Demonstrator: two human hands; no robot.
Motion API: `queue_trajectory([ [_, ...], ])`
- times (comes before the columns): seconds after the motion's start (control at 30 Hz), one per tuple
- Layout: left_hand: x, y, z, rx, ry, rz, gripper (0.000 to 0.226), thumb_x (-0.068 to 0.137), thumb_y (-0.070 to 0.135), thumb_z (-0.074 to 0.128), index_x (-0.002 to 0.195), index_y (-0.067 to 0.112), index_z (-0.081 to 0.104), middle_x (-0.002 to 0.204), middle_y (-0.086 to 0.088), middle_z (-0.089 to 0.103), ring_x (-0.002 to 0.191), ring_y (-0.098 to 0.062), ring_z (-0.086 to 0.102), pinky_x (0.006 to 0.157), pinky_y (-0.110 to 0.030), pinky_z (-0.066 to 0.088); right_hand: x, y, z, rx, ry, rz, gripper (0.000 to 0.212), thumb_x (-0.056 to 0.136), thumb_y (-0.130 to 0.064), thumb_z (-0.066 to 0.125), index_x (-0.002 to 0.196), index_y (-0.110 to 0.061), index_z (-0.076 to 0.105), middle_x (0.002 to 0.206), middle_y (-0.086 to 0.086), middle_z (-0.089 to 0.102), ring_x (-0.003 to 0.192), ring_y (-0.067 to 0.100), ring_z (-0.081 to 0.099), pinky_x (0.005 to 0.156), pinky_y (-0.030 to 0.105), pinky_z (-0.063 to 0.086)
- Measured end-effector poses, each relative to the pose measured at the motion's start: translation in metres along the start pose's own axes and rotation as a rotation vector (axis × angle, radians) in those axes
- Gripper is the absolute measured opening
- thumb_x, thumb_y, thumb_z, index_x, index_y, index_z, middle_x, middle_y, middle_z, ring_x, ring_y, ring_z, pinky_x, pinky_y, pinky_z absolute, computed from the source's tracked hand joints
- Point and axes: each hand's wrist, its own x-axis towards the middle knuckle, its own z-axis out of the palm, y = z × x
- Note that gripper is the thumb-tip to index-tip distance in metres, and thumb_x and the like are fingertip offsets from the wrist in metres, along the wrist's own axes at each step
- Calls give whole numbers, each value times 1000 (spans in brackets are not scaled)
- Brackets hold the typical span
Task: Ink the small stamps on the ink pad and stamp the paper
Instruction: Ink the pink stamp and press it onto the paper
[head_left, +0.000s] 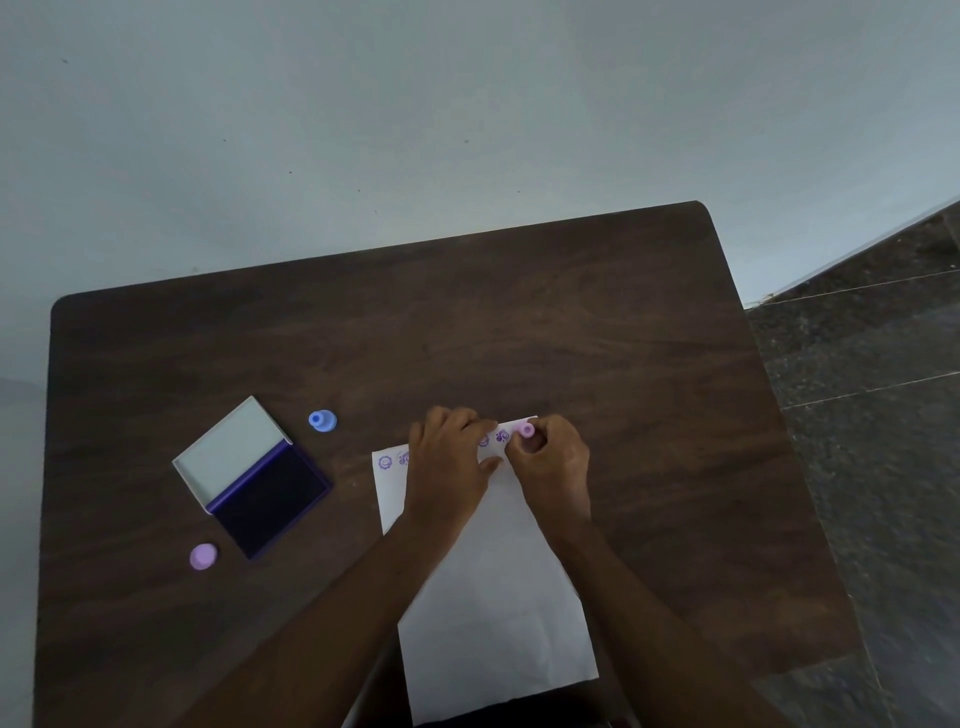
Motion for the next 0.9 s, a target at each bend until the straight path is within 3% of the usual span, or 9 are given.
queue_trajectory([
  [0.5,-2,4,-5,15,9,-3,42,68,40,84,106,25,73,106,4,71,96,-17,57,86,-32,38,2,-3,1,3,-47,67,31,87,-30,66,101,-2,64,99,16,67,84,21,62,79,29,52],
  [0.9,-3,5,-5,50,22,-2,39,67,36,86,102,25,74,100,6,72,91,-18,56,79,-33,39,3,1,3,12,-57,87,28,86,-31,67,98,-5,64,97,12,68,77,10,54,71,19,44],
])
